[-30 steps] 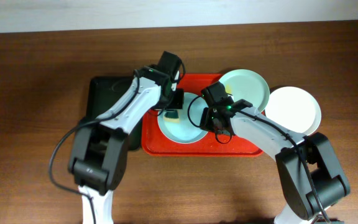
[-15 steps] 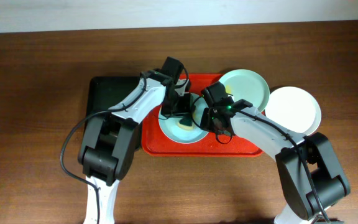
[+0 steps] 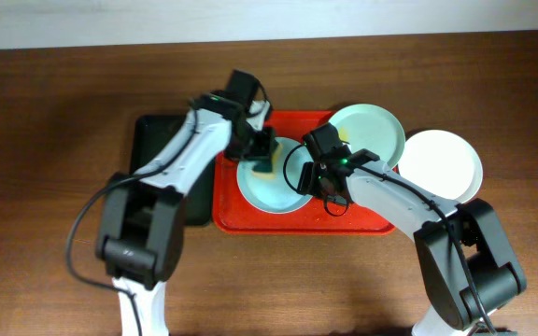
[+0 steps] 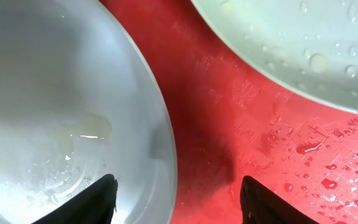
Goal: Clean dirty plates on tray and stack at the side
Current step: 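Place the sponge with the left gripper onto the black tray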
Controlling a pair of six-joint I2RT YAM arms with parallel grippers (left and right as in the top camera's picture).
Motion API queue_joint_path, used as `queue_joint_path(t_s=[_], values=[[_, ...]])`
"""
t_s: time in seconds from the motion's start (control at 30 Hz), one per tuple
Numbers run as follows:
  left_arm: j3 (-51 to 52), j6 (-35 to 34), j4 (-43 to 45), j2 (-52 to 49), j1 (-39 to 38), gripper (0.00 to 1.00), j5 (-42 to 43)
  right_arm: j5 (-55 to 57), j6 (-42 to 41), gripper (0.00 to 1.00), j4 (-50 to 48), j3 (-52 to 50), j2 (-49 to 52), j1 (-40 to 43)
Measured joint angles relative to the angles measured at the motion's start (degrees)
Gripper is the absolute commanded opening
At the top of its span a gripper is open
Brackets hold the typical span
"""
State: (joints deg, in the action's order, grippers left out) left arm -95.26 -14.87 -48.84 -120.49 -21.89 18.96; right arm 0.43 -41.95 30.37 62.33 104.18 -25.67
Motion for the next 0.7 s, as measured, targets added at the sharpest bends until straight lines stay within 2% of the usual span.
queue_joint_path(t_s=[0.27,0.47,0.7], values=[[-0.7,0.6,-1.6,6.7,7.3,0.0,-3.1,0.0,0.0,0.64,-0.1,0.0,0.0,0.0],[-0.9,2.5,-10.5,6.7,13.4,0.0,-14.0,0.0,0.0,0.65,-0.2,0.0,0.0,0.0],[2.8,2.7,-9.0,6.7,16.6,0.0,-20.6,0.0,0.0,0.64,-0.2,-0.1,0.0,0.0]])
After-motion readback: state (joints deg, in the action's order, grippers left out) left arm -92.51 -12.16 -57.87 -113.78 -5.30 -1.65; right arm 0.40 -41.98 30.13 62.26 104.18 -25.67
